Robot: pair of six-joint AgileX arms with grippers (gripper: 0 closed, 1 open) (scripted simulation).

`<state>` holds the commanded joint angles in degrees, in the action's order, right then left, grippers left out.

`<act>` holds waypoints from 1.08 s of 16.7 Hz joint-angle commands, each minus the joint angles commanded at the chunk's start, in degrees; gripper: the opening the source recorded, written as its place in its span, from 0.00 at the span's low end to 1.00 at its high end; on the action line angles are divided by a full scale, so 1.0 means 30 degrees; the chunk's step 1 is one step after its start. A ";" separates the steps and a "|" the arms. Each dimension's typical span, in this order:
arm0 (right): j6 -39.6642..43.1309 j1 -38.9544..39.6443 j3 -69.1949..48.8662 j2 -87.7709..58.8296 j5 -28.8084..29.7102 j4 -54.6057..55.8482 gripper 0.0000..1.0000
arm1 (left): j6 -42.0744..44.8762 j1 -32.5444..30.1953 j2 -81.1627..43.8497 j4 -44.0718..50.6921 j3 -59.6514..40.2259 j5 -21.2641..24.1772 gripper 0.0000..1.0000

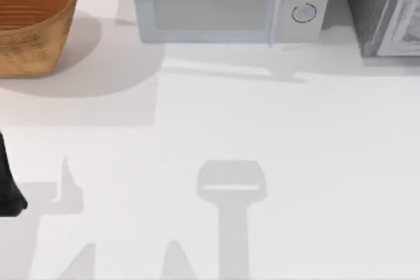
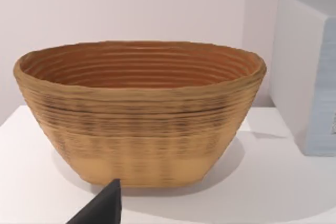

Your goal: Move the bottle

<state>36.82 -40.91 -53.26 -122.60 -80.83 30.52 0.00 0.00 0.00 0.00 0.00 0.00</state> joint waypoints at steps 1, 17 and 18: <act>-0.0428 0.0233 -0.0008 -0.0298 0.0142 0.0591 0.00 | 0.0000 0.0000 0.0000 0.0000 0.0000 0.0000 1.00; -0.6263 0.2259 0.0284 -0.3140 0.2316 1.0019 0.08 | 0.0000 0.0000 0.0000 0.0000 0.0000 0.0000 1.00; -0.6263 0.2259 0.0284 -0.3140 0.2316 1.0019 0.15 | 0.0000 0.0000 0.0000 0.0000 0.0000 0.0000 1.00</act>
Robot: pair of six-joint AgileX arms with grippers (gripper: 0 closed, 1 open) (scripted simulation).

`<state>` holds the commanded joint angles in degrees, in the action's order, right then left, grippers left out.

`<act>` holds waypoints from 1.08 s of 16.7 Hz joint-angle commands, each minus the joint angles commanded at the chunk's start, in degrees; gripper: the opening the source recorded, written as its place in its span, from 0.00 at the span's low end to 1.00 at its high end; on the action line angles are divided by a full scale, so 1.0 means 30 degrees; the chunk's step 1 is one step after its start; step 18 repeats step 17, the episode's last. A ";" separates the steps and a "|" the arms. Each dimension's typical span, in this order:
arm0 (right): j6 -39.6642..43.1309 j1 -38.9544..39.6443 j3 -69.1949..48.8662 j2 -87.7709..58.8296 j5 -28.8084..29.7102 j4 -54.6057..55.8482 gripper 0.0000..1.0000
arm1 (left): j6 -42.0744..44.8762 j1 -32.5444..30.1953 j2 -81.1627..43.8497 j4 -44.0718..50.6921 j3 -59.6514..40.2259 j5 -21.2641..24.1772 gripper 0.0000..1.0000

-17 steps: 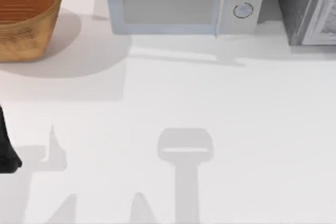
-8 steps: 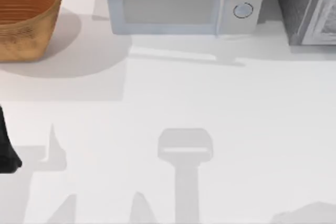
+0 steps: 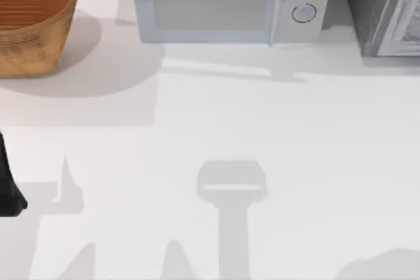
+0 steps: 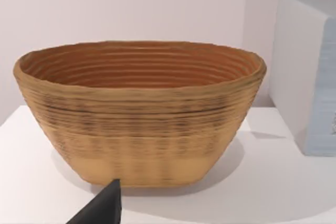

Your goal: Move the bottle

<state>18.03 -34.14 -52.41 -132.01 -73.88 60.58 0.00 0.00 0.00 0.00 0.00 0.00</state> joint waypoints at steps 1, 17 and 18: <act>0.0000 0.0000 0.0000 0.0000 0.0000 0.0000 0.23 | 0.0000 0.0000 0.0000 0.0000 0.0000 0.0000 1.00; 0.0000 0.0000 0.0000 0.0000 0.0000 0.0000 1.00 | 0.0000 0.0000 0.0000 0.0000 0.0000 0.0000 1.00; 0.0000 0.0000 0.0000 0.0000 0.0000 0.0000 1.00 | 0.0000 0.0000 0.0000 0.0000 0.0000 0.0000 1.00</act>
